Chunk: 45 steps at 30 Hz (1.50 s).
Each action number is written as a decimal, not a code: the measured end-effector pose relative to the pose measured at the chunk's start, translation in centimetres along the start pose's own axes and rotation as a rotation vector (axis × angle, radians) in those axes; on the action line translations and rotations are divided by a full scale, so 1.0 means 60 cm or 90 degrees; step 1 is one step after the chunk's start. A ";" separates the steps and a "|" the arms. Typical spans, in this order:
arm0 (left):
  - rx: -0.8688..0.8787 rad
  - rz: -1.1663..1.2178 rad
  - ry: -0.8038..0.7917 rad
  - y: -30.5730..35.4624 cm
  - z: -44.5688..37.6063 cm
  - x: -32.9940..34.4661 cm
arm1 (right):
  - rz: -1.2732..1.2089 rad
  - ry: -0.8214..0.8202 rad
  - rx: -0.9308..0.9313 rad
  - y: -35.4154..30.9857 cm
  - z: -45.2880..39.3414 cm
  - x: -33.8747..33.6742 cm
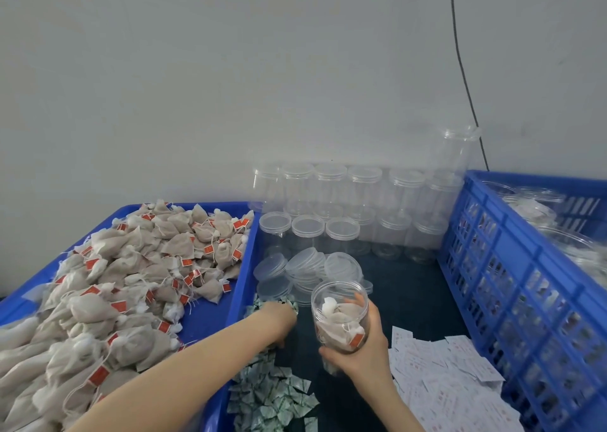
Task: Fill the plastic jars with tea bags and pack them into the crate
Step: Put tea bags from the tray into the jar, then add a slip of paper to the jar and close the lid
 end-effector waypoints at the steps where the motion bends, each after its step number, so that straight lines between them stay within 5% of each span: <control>1: 0.001 -0.003 0.011 -0.002 0.001 0.003 | 0.000 -0.003 0.001 0.001 0.001 0.000; 6: -0.026 0.051 0.126 -0.015 0.012 -0.010 | 0.012 -0.015 0.005 0.005 0.006 -0.001; 14: -0.170 0.479 0.480 -0.074 0.083 -0.160 | 0.035 -0.012 0.001 0.015 0.003 -0.005; 17: -0.057 0.565 0.429 -0.042 0.110 -0.199 | 0.039 -0.002 -0.003 0.012 0.001 -0.002; 25: 0.025 0.142 0.269 0.067 0.089 -0.190 | 0.080 0.002 -0.001 0.017 0.001 -0.019; 31: 0.117 0.341 0.337 0.067 0.061 -0.209 | 0.049 0.071 0.019 0.021 -0.008 -0.062; 37: -0.046 0.811 0.487 0.078 -0.014 -0.218 | -0.005 0.143 0.004 0.003 -0.034 -0.112; 40: -0.093 0.774 0.471 0.101 -0.055 -0.201 | 0.011 0.160 -0.021 -0.002 -0.038 -0.137; 45: 0.061 0.488 0.276 0.205 -0.084 -0.138 | 0.019 0.186 -0.061 -0.018 -0.044 -0.162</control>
Point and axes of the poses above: each hand's wrist, its own z-axis away from the middle knuckle, its own x-axis out of the palm, y = z × x, the point moved 1 cm from there along -z, towards the middle knuckle, and after that the axes turned 13 degrees about y, right-handed, at the moved point
